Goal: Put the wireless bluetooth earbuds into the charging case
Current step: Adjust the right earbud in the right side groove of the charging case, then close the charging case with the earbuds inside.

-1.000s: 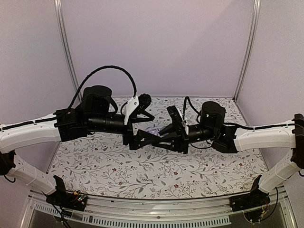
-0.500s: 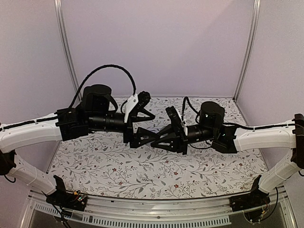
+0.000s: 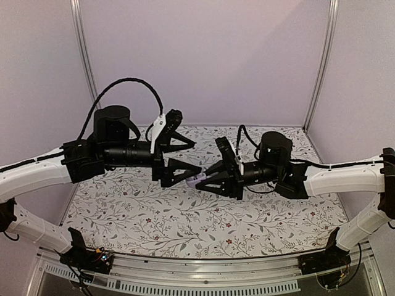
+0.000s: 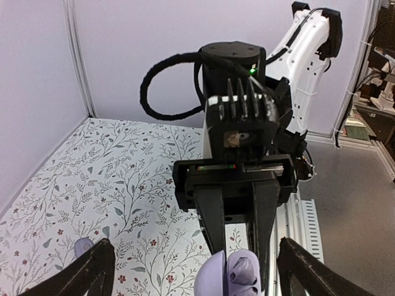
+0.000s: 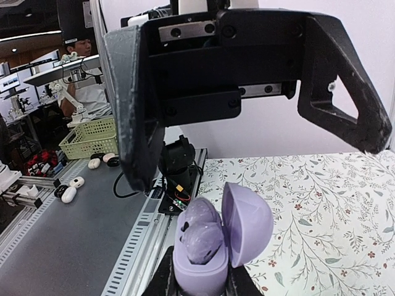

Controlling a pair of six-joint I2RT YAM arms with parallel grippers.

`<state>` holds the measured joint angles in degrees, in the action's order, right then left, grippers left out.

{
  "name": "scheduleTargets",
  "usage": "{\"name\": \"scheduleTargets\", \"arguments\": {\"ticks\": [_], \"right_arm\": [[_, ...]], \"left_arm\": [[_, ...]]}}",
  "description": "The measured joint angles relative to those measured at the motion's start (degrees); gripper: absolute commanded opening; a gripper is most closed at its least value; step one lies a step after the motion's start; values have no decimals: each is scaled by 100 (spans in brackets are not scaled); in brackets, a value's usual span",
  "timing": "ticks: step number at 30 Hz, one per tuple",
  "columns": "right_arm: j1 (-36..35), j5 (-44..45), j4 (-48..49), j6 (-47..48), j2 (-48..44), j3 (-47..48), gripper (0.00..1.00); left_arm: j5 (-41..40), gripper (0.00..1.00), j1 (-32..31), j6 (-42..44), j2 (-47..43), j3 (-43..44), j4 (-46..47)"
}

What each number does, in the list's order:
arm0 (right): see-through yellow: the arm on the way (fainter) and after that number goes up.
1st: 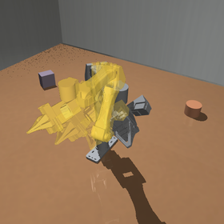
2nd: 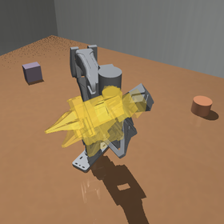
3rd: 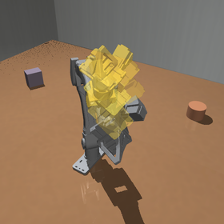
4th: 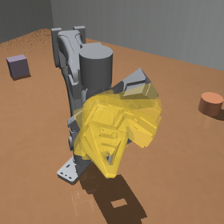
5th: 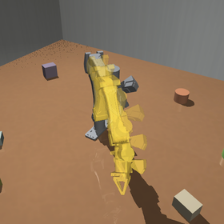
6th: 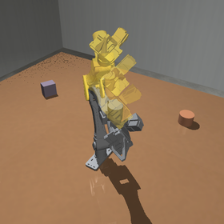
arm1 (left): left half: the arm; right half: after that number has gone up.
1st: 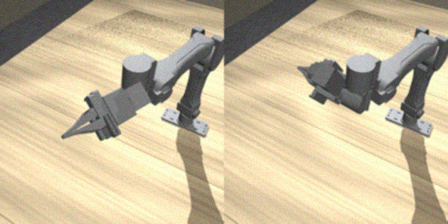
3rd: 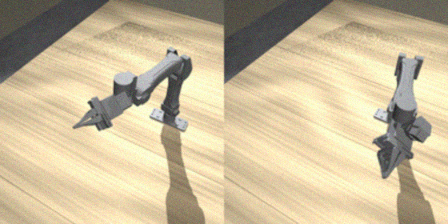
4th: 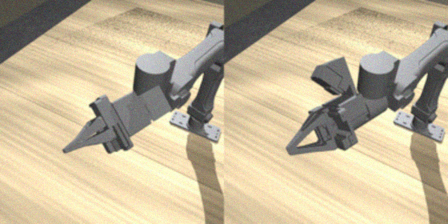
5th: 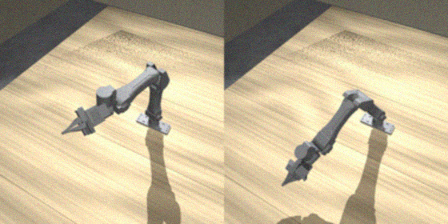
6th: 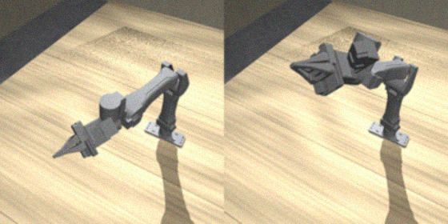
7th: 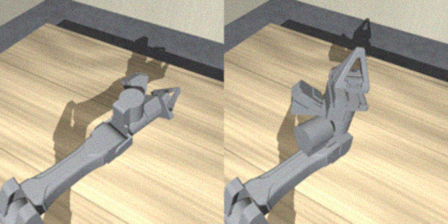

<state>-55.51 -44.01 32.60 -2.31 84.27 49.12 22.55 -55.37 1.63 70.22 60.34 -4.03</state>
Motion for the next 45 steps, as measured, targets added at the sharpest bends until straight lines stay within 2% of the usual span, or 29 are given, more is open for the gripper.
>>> {"name": "scheduleTargets", "arguments": {"ticks": [18,29,36,45], "right_arm": [[157,83,87,-184,-216,-175,0],[236,83,90,-284,-221,-175,0],[245,81,96,-308,-225,-175,0],[306,-55,297,-577,-234,-201,0]], "left_arm": [[455,89,103,94,-205,-514,50],[859,84,101,184,-42,-498,72],[863,79,-17,280,105,-402,39],[627,77,-197,544,-83,-402,87]]}}
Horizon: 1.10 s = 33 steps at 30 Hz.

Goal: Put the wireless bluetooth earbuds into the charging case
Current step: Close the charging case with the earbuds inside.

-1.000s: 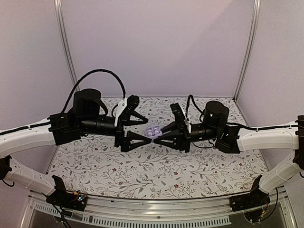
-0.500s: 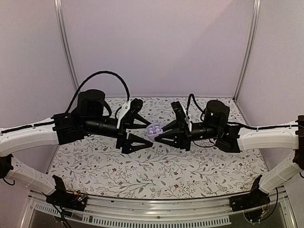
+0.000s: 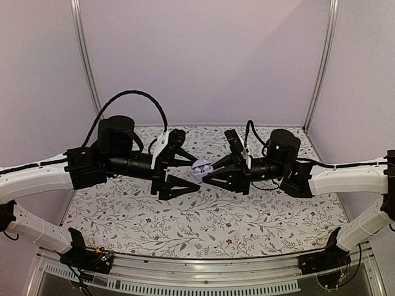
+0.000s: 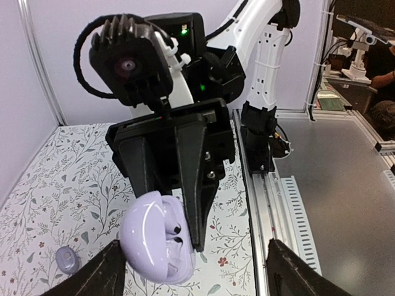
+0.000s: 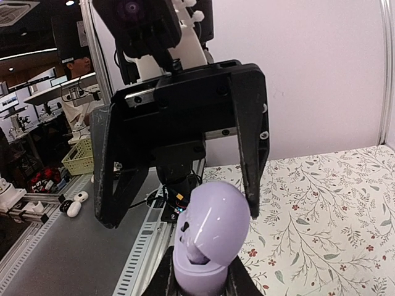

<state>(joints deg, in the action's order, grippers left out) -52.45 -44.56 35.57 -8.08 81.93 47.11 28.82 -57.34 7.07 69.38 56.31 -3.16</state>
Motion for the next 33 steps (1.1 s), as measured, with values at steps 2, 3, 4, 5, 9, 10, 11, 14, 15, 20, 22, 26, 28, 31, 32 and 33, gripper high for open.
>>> {"name": "scheduleTargets", "arguments": {"ticks": [2,3,4,5,9,10,11,14,15,20,22,26,28,31,32,33], "right_arm": [[37,-9,20,-55,0,0,0],[50,-22,39,-81,0,0,0],[57,-28,52,-107,0,0,0],[61,-42,59,-127,0,0,0],[83,-109,87,-205,0,0,0],[87,-129,90,-232,0,0,0],[92,-146,92,-262,0,0,0],[120,-264,94,-369,0,0,0],[129,-304,94,-415,0,0,0],[214,-542,153,-743,105,2,0],[264,-601,177,-874,168,4,0],[291,-673,197,-1106,203,9,0],[293,-715,221,-1226,221,20,0],[293,-741,232,-1390,238,31,0],[297,-752,229,-1443,247,33,0],[299,-765,225,-1504,258,35,0]], "left_arm": [[-28,77,-33,46,-44,0,20],[-63,77,-52,68,-52,0,37],[-90,77,-59,90,-55,0,50],[-114,77,-70,109,-55,0,52],[-258,76,-140,225,-52,0,42],[-302,76,-166,264,-48,0,35],[-380,76,-203,304,-44,2,26],[-647,75,-354,459,2,42,-57],[-752,75,-409,516,22,59,-83],[-1425,74,-688,857,101,118,-234],[-1766,73,-826,994,122,120,-260],[-2492,72,-1088,1279,149,120,-297],[-2881,70,-1239,1423,157,120,-299],[-3329,69,-1392,1637,188,120,-306],[-3486,69,-1445,1709,205,120,-310],[-3628,69,-1495,1781,227,120,-313]]}}
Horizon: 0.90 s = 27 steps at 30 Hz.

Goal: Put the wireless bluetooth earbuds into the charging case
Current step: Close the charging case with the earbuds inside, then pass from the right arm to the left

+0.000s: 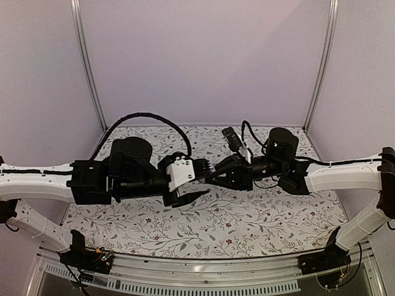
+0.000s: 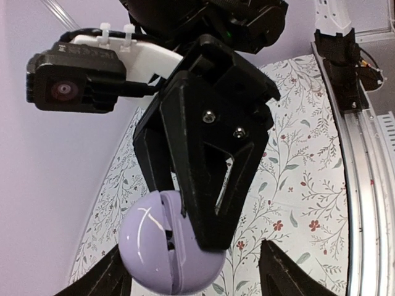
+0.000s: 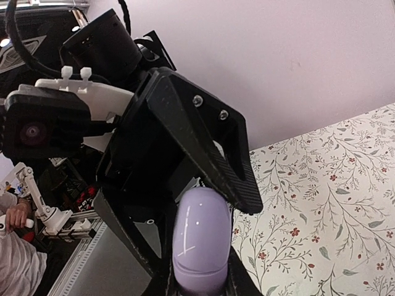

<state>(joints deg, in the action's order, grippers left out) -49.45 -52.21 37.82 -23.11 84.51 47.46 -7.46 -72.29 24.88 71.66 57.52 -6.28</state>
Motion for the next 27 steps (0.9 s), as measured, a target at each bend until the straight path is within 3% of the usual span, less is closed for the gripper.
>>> {"name": "scheduleTargets", "arguments": {"ticks": [6,14,19,27], "right_arm": [[2,-26,-11,-282,72,35,0],[2,-24,-105,-433,122,92,0],[2,-24,-184,-455,151,94,0],[15,-26,-286,-474,208,96,0]], "left_arm": [[-728,68,-214,363,103,0,4],[-1038,66,-289,678,151,0,55],[-1051,59,-291,815,168,0,98],[-1145,36,-293,920,221,4,101]]}}
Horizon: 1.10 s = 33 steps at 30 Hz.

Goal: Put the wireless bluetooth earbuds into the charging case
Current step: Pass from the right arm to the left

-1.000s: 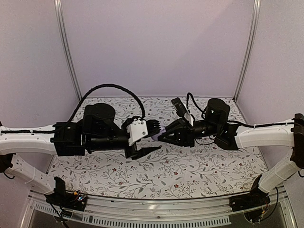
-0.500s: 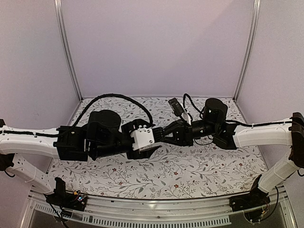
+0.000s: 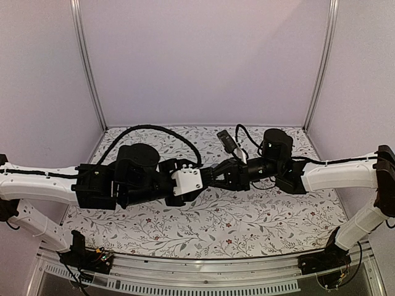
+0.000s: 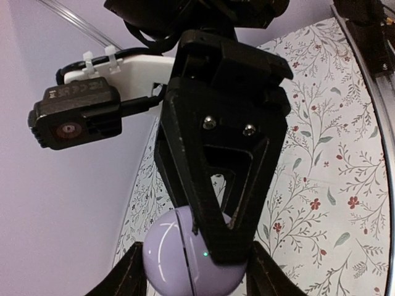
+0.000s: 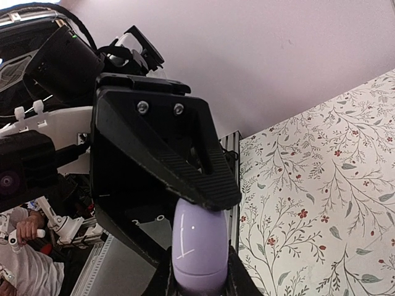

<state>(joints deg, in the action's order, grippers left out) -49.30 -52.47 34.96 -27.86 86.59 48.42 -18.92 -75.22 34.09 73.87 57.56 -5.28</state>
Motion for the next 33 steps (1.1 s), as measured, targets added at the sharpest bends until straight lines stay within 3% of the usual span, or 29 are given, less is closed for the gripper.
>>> {"name": "scheduleTargets", "arguments": {"ticks": [5,9,13,16,18,26,33], "right_arm": [[7,-4,-4,0,9,0,0],[7,-7,-4,0,24,4,0],[9,0,0,0,35,7,0],[9,35,-2,0,55,37,0],[15,52,-9,0,55,42,13],[52,129,-114,-63,98,68,36],[144,258,-109,-184,98,72,55]], "left_arm": [[-7,23,0,4,7,0,-2],[-11,26,0,15,9,0,-15],[-35,39,0,17,9,0,-17],[-114,39,0,15,15,0,-13],[-160,36,0,13,35,0,9],[-271,28,0,-2,138,0,59],[70,27,168,-203,146,-120,389]]}}
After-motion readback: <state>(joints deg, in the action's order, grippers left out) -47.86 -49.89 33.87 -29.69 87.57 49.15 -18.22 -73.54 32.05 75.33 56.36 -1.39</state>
